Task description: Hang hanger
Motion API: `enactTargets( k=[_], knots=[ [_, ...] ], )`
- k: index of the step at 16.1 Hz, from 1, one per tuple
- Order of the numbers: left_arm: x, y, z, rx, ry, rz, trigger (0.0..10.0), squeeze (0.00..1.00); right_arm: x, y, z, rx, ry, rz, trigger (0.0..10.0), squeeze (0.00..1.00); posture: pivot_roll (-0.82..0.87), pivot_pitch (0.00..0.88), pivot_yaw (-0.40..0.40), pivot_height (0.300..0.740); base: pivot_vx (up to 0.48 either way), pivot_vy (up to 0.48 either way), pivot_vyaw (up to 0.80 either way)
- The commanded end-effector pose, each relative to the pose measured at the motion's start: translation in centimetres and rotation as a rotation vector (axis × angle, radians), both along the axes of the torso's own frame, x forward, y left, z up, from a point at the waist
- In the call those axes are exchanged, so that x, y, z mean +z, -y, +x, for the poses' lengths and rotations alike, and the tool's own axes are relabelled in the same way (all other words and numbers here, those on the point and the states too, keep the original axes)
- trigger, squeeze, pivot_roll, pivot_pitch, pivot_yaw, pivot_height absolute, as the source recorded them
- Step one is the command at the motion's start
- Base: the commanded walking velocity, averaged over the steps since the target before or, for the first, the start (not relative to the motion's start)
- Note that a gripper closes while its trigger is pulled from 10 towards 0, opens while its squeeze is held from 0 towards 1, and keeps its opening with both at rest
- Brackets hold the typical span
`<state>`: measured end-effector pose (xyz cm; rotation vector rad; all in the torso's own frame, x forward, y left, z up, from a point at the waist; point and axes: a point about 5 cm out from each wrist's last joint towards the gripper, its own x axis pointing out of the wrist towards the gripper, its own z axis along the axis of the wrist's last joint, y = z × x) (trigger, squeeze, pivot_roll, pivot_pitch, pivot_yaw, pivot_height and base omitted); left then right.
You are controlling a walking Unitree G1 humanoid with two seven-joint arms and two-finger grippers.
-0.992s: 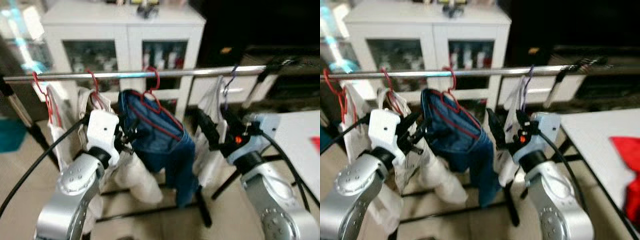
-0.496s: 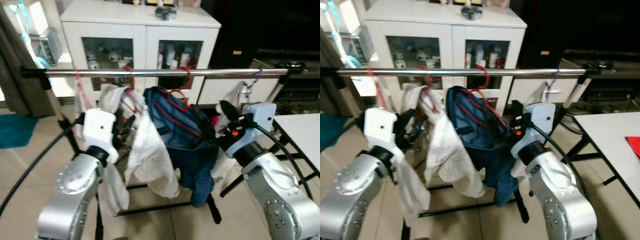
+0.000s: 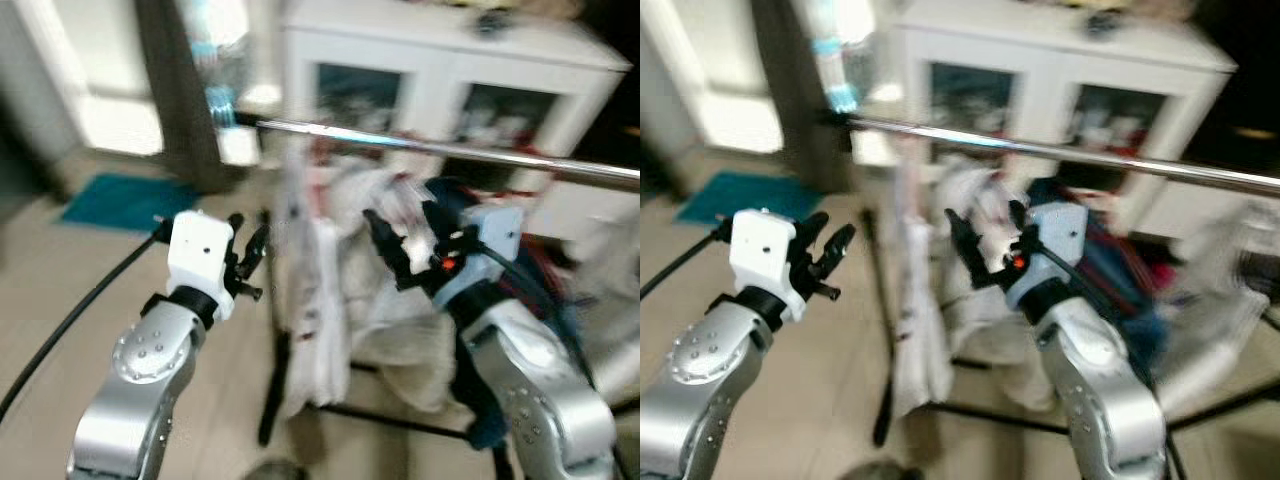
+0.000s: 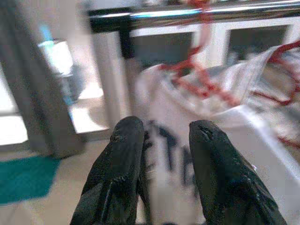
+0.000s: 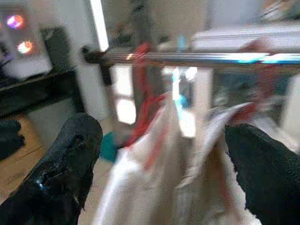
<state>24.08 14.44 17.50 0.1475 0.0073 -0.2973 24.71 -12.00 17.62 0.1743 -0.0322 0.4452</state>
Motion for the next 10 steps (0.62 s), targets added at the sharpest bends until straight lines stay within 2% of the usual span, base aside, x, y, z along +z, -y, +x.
enactTargets(
  k=[1, 3, 7, 9, 10],
  knots=[
    [0.1, 0.0, 0.0, 0.014, 0.002, 0.013, 10.0, 0.00, 0.5, 0.1, 0.1, -0.001, 0.027, -0.007, 10.0, 1.00, 0.15, 0.000, -0.049, 0.740, 0.000, -0.461, 0.80],
    [-0.5, 0.2, 0.4, 0.011, -0.030, 0.004, 10.0, 0.00, 0.2, 0.4, 0.2, -0.014, 0.029, -0.027, 10.0, 1.00, 0.15, 0.000, -0.044, 0.740, 0.000, 0.000, 0.80],
    [-0.3, 0.5, 0.9, -0.014, -0.034, 0.020, 10.0, 0.00, 0.1, 0.6, 1.1, -0.074, -0.004, -0.041, 10.0, 1.00, 0.15, 0.000, -0.032, 0.740, 0.000, 0.000, 0.00],
    [-0.5, 0.5, 1.2, -0.036, -0.041, 0.025, 10.0, 0.00, 0.8, -0.2, 2.0, -0.084, -0.009, -0.067, 10.0, 1.00, 0.12, 0.000, -0.021, 0.740, 0.000, 0.000, 0.00],
    [-0.5, 0.5, 1.4, -0.052, -0.040, 0.031, 10.0, 0.00, 0.7, -0.4, 2.9, -0.119, -0.048, -0.071, 10.0, 0.69, 0.12, 0.000, -0.021, 0.740, 0.000, 0.000, 0.00]
  ],
)
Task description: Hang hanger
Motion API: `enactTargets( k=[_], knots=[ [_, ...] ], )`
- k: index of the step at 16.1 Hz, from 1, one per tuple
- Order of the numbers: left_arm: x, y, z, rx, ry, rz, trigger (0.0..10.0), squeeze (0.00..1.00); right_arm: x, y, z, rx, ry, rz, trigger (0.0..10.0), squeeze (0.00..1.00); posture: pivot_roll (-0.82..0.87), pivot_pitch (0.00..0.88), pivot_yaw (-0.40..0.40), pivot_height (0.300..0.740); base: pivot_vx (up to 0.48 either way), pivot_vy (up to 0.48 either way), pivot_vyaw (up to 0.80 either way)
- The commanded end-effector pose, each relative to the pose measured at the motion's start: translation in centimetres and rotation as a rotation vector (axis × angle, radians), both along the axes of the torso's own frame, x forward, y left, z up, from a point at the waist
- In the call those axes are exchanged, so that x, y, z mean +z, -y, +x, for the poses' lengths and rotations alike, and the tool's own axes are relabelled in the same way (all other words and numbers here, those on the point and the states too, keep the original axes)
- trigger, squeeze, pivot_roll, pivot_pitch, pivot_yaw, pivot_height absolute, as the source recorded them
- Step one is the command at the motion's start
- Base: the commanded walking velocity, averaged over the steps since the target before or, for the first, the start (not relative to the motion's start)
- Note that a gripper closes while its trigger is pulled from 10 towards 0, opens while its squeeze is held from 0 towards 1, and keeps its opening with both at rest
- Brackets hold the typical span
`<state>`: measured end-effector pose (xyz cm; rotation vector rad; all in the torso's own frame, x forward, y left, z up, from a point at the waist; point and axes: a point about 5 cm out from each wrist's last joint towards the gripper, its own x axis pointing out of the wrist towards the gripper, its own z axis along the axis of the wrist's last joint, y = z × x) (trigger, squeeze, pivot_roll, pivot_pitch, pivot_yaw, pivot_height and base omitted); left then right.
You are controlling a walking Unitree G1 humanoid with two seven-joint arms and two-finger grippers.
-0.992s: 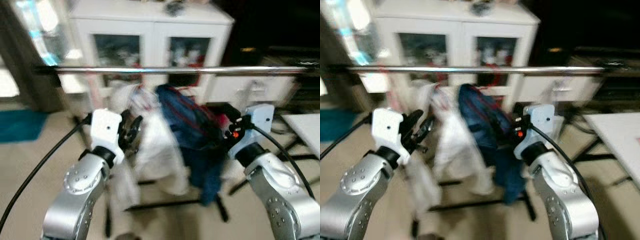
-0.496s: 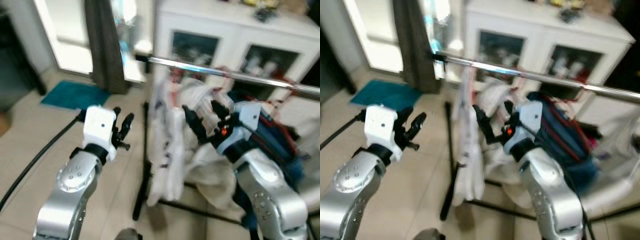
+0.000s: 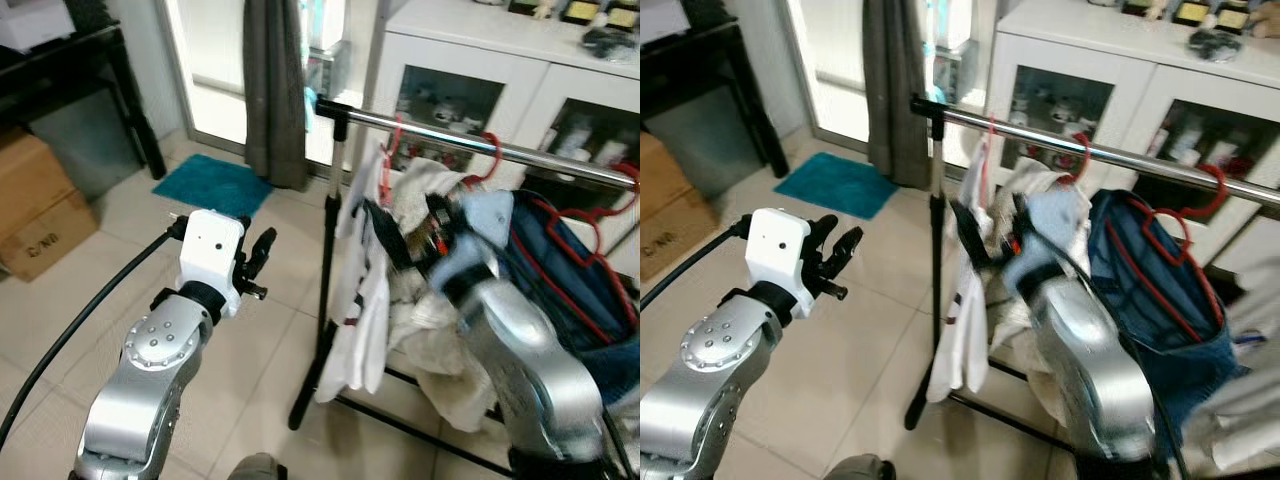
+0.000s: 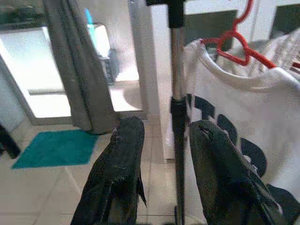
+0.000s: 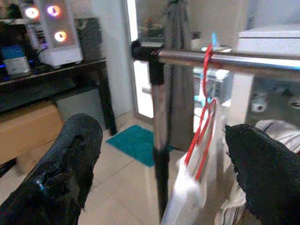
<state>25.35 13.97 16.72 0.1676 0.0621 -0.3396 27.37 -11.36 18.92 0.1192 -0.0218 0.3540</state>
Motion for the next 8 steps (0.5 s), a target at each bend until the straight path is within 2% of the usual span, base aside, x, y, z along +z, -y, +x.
enactTargets(
  k=[1, 3, 5, 6, 8],
  knots=[
    [0.4, 0.4, 0.1, -0.067, 0.015, -0.008, 10.0, 0.00, -0.7, 0.1, 1.2, -0.054, -0.075, -0.028, 10.0, 0.00, 0.12, 0.000, -0.021, 0.740, 0.000, 0.000, 0.00],
    [0.3, 0.5, -0.2, -0.155, -0.014, 0.025, 10.0, 0.00, -0.8, -0.2, 2.6, -0.077, -0.118, -0.045, 10.0, 0.00, 0.14, 0.000, -0.026, 0.740, 0.000, 0.000, 0.00],
    [-0.1, 0.5, -1.5, -0.326, -0.084, 0.060, 10.0, 0.00, -0.4, -0.4, 4.7, -0.108, -0.159, -0.096, 10.0, 0.00, 0.14, 0.000, -0.028, 0.740, 0.000, 0.000, 0.00],
    [-0.3, 0.2, -1.9, -0.370, -0.112, 0.102, 10.0, 0.00, -0.3, -0.2, 5.4, -0.129, -0.157, -0.125, 10.0, 0.00, 0.14, 0.000, -0.033, 0.740, 0.000, 0.000, 0.00],
    [-0.5, -0.6, -2.3, -0.408, -0.144, 0.144, 10.0, 0.00, 0.4, -0.4, 7.0, -0.124, -0.168, -0.112, 10.0, 0.00, 0.15, 0.000, -0.037, 0.740, 0.000, 0.000, 0.00]
  ],
)
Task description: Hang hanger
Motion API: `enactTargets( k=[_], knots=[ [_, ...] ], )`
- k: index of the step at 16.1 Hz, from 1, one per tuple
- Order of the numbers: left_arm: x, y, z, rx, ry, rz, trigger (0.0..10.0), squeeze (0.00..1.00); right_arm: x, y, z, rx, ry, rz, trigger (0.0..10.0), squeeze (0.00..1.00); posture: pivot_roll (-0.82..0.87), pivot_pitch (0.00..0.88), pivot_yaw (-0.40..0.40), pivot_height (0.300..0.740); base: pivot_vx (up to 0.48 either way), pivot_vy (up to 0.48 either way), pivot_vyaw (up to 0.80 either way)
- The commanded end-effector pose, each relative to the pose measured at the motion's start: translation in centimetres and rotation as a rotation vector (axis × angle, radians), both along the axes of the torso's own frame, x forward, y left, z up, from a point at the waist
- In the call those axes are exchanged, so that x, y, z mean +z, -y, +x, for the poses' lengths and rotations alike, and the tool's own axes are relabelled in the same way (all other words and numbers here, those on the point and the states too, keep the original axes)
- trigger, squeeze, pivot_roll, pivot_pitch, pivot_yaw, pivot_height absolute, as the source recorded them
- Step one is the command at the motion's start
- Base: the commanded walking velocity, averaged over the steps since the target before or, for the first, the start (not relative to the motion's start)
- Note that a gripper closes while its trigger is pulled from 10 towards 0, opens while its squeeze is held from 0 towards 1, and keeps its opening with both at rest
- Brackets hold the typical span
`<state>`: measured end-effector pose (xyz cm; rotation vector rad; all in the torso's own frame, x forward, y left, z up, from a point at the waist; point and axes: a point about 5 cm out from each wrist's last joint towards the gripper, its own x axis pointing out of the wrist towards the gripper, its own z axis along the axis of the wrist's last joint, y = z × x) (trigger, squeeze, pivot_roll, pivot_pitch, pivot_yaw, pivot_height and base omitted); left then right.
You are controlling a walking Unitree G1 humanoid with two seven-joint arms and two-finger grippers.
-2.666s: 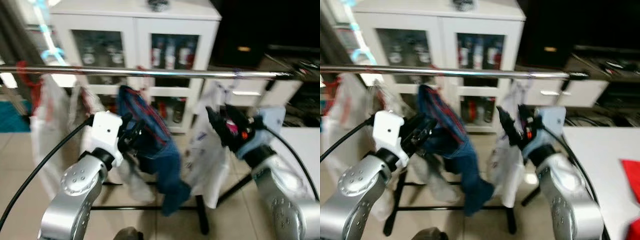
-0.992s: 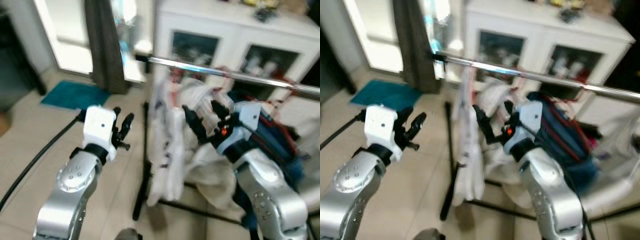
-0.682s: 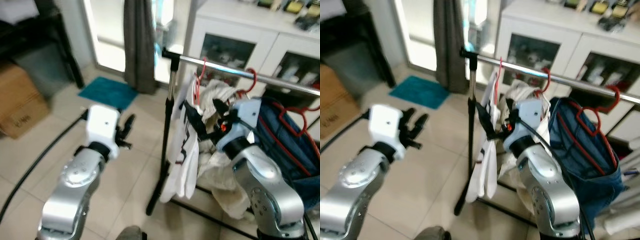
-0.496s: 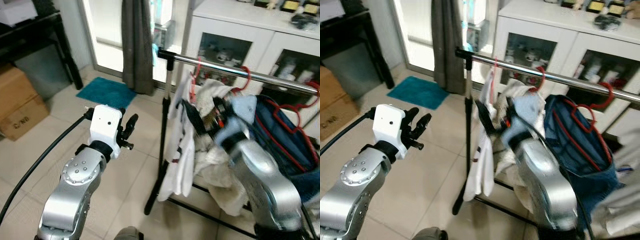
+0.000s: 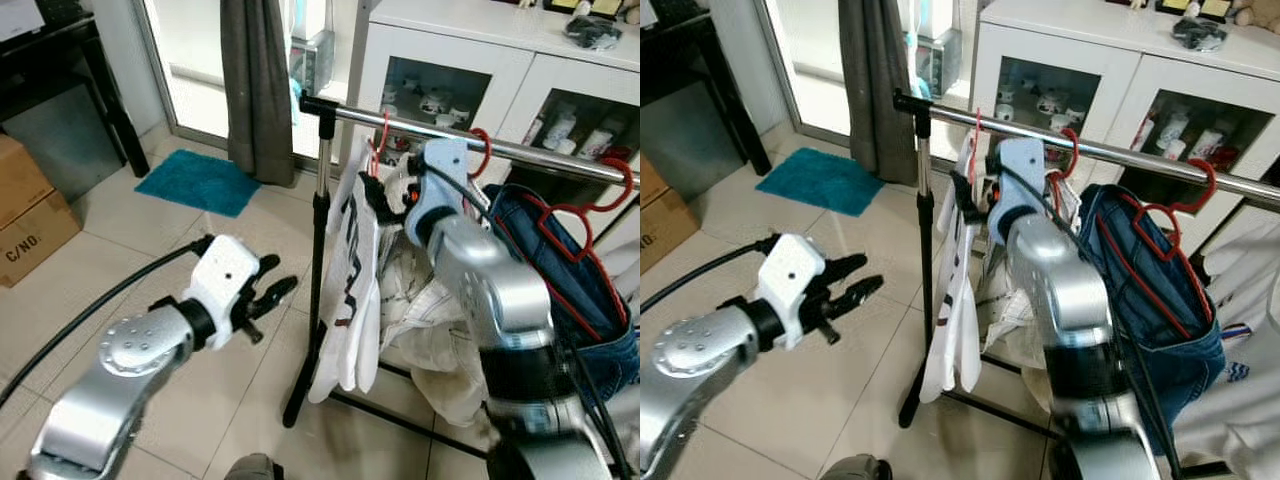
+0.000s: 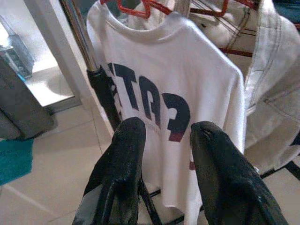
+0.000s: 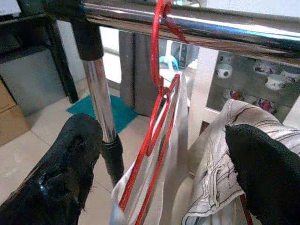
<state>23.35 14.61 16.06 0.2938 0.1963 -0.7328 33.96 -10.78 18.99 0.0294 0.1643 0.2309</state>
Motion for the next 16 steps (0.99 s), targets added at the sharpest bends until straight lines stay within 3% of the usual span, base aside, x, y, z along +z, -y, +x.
enactTargets(
  k=[1, 6, 7, 9, 13, 14, 16],
  knots=[
    [0.3, -0.1, -0.3, -0.024, 0.000, 0.007, 10.0, 0.00, 0.4, 0.1, 0.7, -0.007, 0.002, 0.010, 10.0, 0.00, 0.15, 0.000, -0.038, 0.740, 0.000, 0.000, 0.00],
    [0.3, -0.1, -0.4, -0.051, 0.000, 0.024, 10.0, 0.00, 0.3, -0.5, 2.9, -0.007, -0.057, 0.021, 10.0, 0.00, 0.15, 0.000, -0.039, 0.740, 0.000, 0.000, 0.00],
    [0.3, 0.0, -0.4, -0.057, 0.000, 0.024, 10.0, 0.00, 0.2, -0.8, 3.3, 0.004, -0.071, 0.030, 9.5, 0.00, 0.15, 0.000, -0.038, 0.740, 0.000, 0.000, 0.00],
    [0.3, 0.0, -0.3, -0.060, 0.001, 0.026, 10.0, 0.00, 0.1, -1.3, 4.2, 0.010, -0.093, 0.028, 5.5, 0.00, 0.15, 0.000, -0.037, 0.740, 0.000, 0.000, 0.00],
    [0.2, 0.0, -0.5, -0.064, -0.002, 0.032, 10.0, 0.00, -0.7, -1.8, 5.2, 0.005, -0.151, 0.019, 2.6, 0.00, 0.15, 0.001, -0.044, 0.740, 0.000, 0.000, 0.00],
    [0.2, 0.0, -0.5, -0.063, -0.003, 0.033, 10.0, 0.00, -0.8, -1.9, 5.4, 0.001, -0.159, 0.017, 1.1, 0.00, 0.15, 0.002, -0.046, 0.740, 0.000, 0.000, 0.00],
    [0.1, 0.1, -0.6, -0.064, -0.006, 0.033, 10.0, 0.00, -0.8, -1.9, 5.7, -0.012, -0.167, 0.021, 0.0, 0.00, 0.15, 0.002, -0.047, 0.740, 0.000, 0.000, 0.00]
  ],
)
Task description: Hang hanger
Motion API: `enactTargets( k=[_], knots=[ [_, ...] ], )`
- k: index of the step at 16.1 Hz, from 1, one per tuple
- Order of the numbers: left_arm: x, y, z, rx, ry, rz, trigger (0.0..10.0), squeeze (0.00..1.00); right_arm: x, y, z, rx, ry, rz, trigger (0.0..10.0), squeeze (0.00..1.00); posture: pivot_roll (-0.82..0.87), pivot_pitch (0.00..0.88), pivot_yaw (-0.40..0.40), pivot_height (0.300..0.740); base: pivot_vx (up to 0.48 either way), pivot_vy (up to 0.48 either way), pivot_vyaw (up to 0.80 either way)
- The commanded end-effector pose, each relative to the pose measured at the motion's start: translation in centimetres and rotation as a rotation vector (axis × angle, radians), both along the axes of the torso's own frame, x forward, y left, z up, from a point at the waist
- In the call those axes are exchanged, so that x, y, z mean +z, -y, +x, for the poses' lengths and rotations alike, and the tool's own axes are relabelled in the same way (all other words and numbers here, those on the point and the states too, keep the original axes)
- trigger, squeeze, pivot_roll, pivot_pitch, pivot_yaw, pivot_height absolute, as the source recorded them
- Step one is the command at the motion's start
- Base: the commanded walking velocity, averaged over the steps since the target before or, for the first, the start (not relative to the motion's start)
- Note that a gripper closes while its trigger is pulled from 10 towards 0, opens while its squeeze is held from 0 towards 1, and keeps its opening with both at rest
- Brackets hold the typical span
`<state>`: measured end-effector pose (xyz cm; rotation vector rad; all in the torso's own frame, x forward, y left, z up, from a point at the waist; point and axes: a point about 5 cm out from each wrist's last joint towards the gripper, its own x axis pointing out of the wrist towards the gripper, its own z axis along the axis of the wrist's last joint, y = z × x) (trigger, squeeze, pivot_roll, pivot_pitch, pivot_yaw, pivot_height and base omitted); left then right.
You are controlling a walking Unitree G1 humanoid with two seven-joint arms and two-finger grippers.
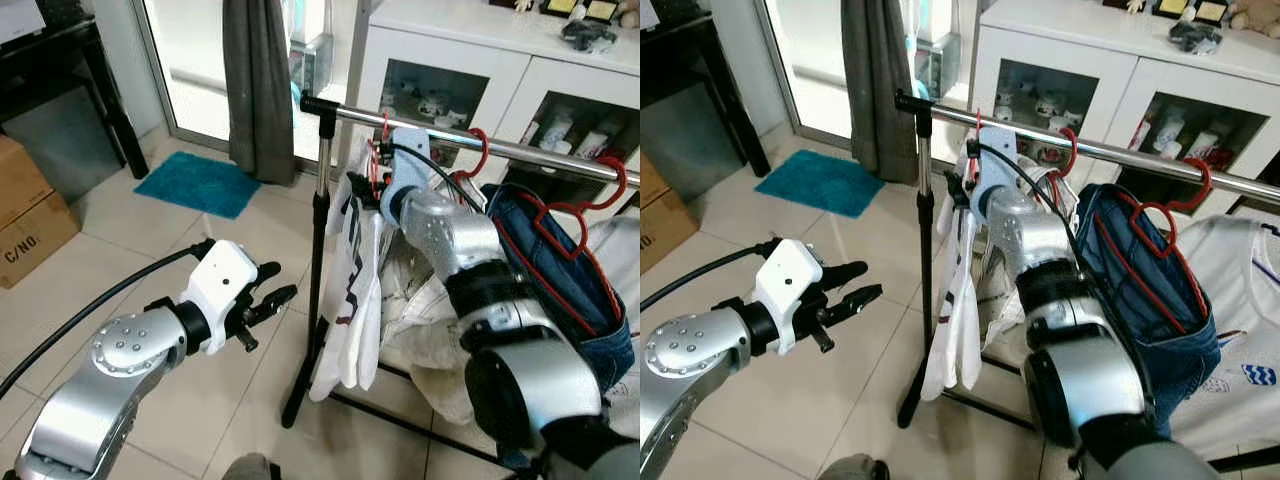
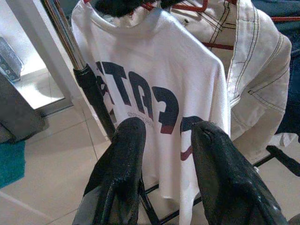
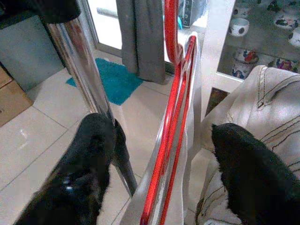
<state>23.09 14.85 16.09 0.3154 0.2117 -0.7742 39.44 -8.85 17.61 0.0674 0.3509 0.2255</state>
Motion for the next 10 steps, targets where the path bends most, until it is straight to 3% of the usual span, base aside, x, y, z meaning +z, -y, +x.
enactTargets(
  k=[1, 10],
  knots=[
    [0.10, 0.31, -0.36, -0.022, 0.007, 0.010, 10.0, 0.00, 0.65, 0.08, 0.34, -0.013, 0.023, 0.007, 0.0, 0.00, 0.15, 0.003, -0.047, 0.740, 0.000, 0.000, 0.00],
    [0.06, 0.33, -0.08, -0.029, 0.011, 0.019, 10.0, 0.00, 0.48, 0.32, 0.88, -0.016, 0.015, 0.015, 0.0, 0.00, 0.15, 0.000, -0.039, 0.740, 0.000, 0.000, 0.00]
  ],
)
